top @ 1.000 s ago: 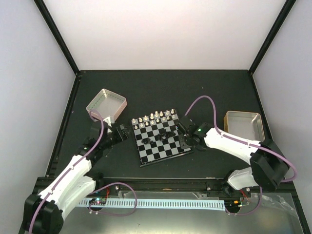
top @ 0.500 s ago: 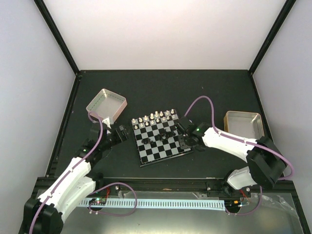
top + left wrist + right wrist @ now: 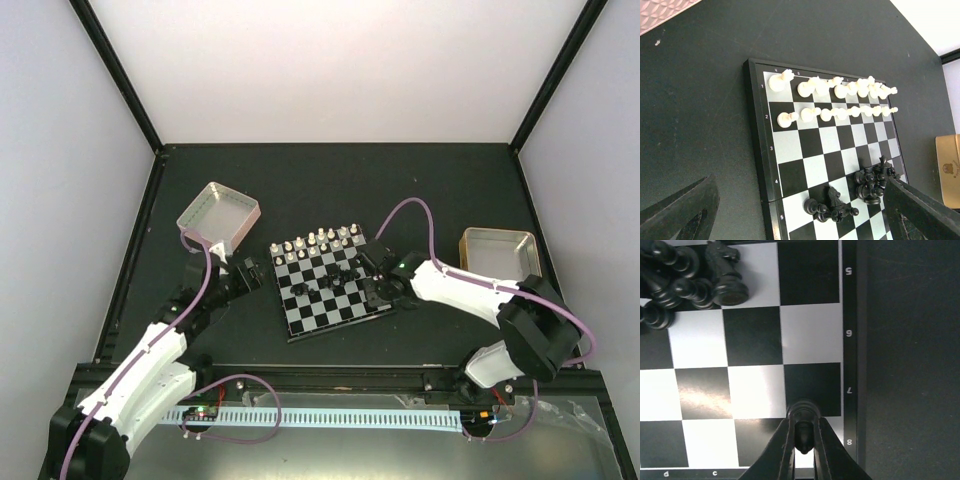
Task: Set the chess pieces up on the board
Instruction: Pick up the chess piece from the chessboard, then place the chess piece on the chessboard.
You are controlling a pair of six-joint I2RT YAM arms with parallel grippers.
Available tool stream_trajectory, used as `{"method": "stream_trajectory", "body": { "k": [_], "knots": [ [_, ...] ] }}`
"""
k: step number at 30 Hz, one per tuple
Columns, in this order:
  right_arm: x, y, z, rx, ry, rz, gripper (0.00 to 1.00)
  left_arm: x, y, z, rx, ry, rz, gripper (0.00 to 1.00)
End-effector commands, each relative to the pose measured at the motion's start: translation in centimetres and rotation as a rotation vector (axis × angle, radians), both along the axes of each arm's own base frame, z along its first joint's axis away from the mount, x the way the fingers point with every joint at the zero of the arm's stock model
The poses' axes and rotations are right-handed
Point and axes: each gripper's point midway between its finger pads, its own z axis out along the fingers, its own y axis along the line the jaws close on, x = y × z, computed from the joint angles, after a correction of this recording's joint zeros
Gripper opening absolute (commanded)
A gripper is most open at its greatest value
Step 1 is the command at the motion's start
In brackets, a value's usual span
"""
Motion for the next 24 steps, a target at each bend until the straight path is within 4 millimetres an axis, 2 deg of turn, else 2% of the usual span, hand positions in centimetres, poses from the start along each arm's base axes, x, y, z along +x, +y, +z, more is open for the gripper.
{"method": "stream_trajectory", "body": {
  "k": [1,8,19,24],
  "knots": [
    [-0.9,1.4,0.4,0.066,0.018,0.054,0.04,0.0,0.2,0.1,-0.004,-0.005,0.016,0.91],
    [-2.3,3.3,1.5,0.088,0.026,0.139,0.04,0.1,0.1,0.7,-0.031,-0.039,0.024,0.91],
    [-3.0,5.4,1.1,0.098,0.040,0.201,0.05,0.0,0.2,1.0,-0.035,-0.053,0.028,0.91],
    [-3.3,5.5,0.7,0.091,0.057,0.210,0.08,-0.1,0.3,1.0,-0.032,-0.051,0.027,0.91]
  ]
}}
